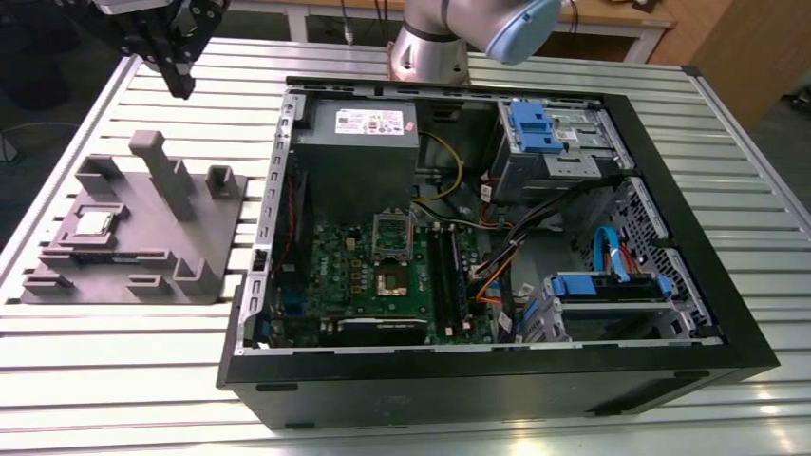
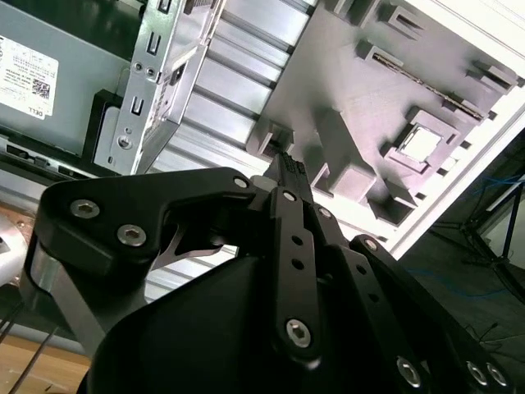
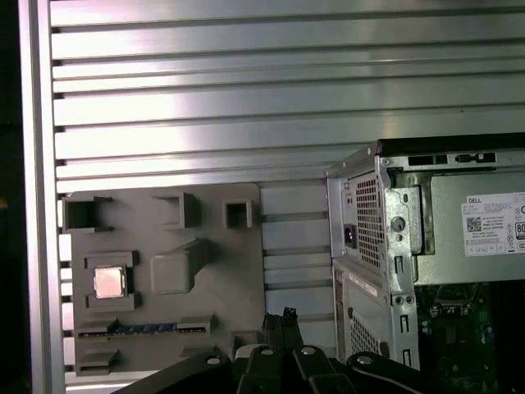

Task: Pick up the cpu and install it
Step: 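Reach for the cpu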

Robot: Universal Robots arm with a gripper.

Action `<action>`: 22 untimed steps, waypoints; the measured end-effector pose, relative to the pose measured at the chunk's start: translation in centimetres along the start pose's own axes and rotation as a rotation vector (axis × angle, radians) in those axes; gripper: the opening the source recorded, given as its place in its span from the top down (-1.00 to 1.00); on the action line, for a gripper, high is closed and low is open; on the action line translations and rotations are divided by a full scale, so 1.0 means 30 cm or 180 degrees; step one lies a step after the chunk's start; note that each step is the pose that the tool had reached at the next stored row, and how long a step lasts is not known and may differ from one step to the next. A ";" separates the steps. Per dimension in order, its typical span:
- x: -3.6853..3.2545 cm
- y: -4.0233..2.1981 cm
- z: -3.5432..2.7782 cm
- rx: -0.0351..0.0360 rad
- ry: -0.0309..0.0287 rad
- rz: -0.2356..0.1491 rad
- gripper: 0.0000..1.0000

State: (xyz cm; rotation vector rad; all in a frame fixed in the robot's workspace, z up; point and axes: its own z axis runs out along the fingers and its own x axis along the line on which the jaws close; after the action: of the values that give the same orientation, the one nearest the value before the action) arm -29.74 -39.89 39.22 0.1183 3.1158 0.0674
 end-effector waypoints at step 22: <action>0.052 -0.004 -0.001 0.0000 0.0000 0.0000 0.80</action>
State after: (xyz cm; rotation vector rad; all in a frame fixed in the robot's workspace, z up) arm -31.29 -39.89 39.22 0.1182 3.1158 0.0675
